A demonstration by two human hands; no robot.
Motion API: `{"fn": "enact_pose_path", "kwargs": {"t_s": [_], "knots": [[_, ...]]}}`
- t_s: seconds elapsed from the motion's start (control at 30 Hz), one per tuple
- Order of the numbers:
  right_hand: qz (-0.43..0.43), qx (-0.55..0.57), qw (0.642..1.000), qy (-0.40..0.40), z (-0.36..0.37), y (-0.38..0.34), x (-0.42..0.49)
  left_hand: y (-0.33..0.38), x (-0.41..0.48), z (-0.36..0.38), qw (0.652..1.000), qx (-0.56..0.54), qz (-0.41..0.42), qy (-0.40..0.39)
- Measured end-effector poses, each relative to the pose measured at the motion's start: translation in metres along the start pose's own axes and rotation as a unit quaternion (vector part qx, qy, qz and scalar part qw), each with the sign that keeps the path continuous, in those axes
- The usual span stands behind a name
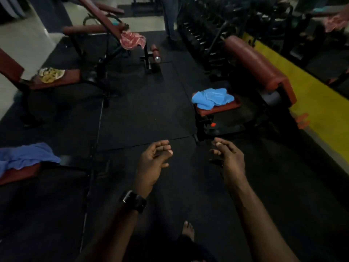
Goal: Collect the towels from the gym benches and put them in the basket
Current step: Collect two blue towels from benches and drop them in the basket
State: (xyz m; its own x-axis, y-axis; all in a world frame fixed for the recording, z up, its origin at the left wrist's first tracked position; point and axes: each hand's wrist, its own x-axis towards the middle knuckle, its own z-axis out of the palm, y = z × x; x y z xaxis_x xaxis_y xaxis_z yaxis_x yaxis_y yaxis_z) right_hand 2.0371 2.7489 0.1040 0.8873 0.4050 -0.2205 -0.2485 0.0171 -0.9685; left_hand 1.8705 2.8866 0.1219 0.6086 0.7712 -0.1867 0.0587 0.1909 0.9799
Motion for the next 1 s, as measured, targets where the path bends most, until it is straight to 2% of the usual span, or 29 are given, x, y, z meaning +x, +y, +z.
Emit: {"fn": "enact_pose_path", "kwargs": {"t_s": [0.13, 0.33, 0.43, 0.53, 0.63, 0.8, 0.93, 1.0], "knots": [[0.026, 0.003, 1.000, -0.017, 0.054, -0.011, 0.113, 0.024, 0.090, 0.005, 0.999, 0.034, 0.011, 0.021], [0.075, -0.024, 0.997, -0.014, 0.109, 0.006, 0.270, 0.013, 0.229, -0.006, 0.997, 0.010, -0.035, 0.069], [0.103, -0.045, 0.993, 0.025, 0.126, 0.030, 0.351, -0.003, 0.314, 0.000, 0.998, -0.001, -0.054, 0.045], [0.125, -0.092, 0.987, 0.028, 0.140, 0.054, 0.426, -0.013, 0.405, 0.011, 0.996, -0.003, -0.084, 0.023], [0.192, -0.117, 0.974, 0.031, 0.154, 0.071, 0.493, -0.025, 0.488, 0.026, 0.991, 0.009, -0.131, 0.018], [0.241, -0.111, 0.964, 0.028, 0.173, 0.081, 0.572, -0.024, 0.564, 0.030, 0.984, 0.048, -0.172, 0.006], [0.232, -0.130, 0.961, 0.080, 0.179, 0.082, 0.631, -0.021, 0.612, 0.030, 0.979, 0.050, -0.193, 0.033], [0.211, -0.206, 0.952, 0.085, 0.181, 0.087, 0.656, -0.021, 0.626, 0.030, 0.977, 0.049, -0.198, 0.054]]}}
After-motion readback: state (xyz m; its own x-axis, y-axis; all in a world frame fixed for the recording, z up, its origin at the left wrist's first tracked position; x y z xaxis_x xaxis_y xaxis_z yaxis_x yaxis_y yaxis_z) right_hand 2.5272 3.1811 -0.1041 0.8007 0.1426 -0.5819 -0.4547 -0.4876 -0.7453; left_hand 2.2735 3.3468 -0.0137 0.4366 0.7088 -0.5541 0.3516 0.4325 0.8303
